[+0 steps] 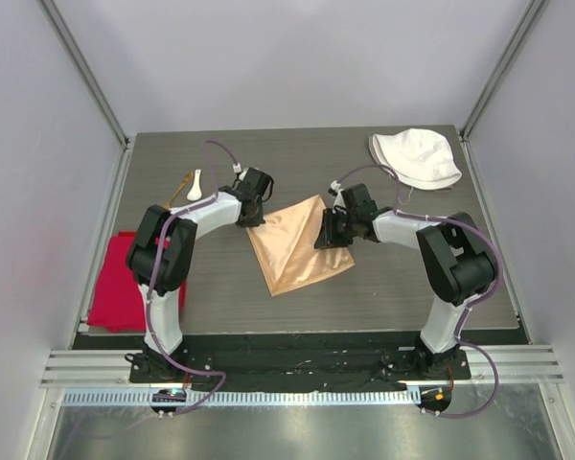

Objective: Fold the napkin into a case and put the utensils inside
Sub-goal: Smooth out the upper triangle-folded napkin at the center of the board, then pick up the upper triangle-folded napkin from the center of the board.

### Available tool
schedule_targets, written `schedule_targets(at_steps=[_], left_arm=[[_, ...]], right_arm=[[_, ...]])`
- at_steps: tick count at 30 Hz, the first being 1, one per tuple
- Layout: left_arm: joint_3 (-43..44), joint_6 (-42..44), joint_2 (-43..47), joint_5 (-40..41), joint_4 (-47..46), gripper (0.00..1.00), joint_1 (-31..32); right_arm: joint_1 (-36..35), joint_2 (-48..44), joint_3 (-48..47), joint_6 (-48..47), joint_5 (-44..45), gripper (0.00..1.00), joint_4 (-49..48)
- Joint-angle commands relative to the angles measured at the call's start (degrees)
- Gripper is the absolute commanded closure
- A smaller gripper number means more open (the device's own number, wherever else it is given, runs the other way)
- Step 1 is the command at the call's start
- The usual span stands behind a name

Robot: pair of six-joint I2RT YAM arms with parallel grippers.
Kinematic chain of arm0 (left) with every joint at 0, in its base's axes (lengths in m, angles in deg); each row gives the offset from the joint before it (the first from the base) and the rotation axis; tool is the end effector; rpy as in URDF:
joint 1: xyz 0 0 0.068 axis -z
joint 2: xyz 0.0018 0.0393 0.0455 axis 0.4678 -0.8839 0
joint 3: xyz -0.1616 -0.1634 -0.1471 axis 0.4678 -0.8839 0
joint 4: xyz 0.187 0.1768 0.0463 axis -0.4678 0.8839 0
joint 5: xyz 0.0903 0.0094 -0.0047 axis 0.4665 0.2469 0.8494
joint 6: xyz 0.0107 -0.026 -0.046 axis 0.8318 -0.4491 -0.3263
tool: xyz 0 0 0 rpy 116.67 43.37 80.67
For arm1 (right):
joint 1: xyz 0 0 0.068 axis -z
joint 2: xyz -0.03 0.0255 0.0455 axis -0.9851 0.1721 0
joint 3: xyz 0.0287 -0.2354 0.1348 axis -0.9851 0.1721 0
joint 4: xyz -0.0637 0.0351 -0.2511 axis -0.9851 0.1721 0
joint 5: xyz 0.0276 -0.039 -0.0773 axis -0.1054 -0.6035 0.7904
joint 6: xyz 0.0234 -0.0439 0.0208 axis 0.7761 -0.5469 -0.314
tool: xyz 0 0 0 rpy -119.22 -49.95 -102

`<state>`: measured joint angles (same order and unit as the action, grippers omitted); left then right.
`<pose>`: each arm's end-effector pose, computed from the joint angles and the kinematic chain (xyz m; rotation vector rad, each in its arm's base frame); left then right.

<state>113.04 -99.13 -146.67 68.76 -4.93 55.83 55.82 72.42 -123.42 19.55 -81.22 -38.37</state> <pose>0.3649 -0.1819 0.1640 -0.1390 2.5517 0.0100 0.3177 0.1580 0.1456 -0.2162 2.5754 0.8038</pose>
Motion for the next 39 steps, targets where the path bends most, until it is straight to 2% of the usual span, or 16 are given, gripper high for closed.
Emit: schedule_targets(at_steps=[1,5,11,14,17,22,27,32,37,39], left_arm=[[-2.27,-2.21,3.91,1.42,-0.89,1.0,-0.52],[-2.44,-2.74,5.06,1.42,-0.2,1.0,-0.61],[-3.41,-3.97,5.76,1.24,0.6,1.0,-0.7],[-4.37,-4.41,6.12,0.54,-0.28,1.0,-0.79],[-4.99,-4.58,6.03,-0.95,-1.33,1.0,-0.87],[-5.17,-5.11,6.2,-1.74,-1.6,1.0,-0.87],[-5.25,-6.25,6.82,-2.01,-0.81,0.97,-0.87],[-5.96,-7.92,7.0,-3.15,-1.16,0.92,-0.96],[-6.05,-8.71,6.2,-3.94,-0.9,0.92,-1.14],[-6.22,-8.89,6.12,-4.2,-1.07,0.92,-1.14]], right_arm=[[0.37,0.32,-2.61,-4.07,7.38,0.69,5.59],[-1.21,-2.05,-3.4,-5.21,9.83,0.63,7.44],[-9.2,-7.15,-6.92,-7.49,15.56,0.31,11.66],[-14.83,-7.42,-8.76,-8.2,18.27,0.23,12.54],[-18.08,-5.67,-10.87,-7.85,19.78,0.2,12.98],[-21.86,-3.55,-13.51,-8.81,19.34,0.2,12.28],[-25.38,-2.23,-12.9,-11.01,19.6,0.23,12.37],[-29.24,-2.67,-10.35,-11.71,19.43,0.32,11.14],[-31.1,-2.76,-8.33,-11.02,21.01,0.44,11.4],[-31.97,-2.59,-7.37,-11.1,21.79,0.46,11.75]])
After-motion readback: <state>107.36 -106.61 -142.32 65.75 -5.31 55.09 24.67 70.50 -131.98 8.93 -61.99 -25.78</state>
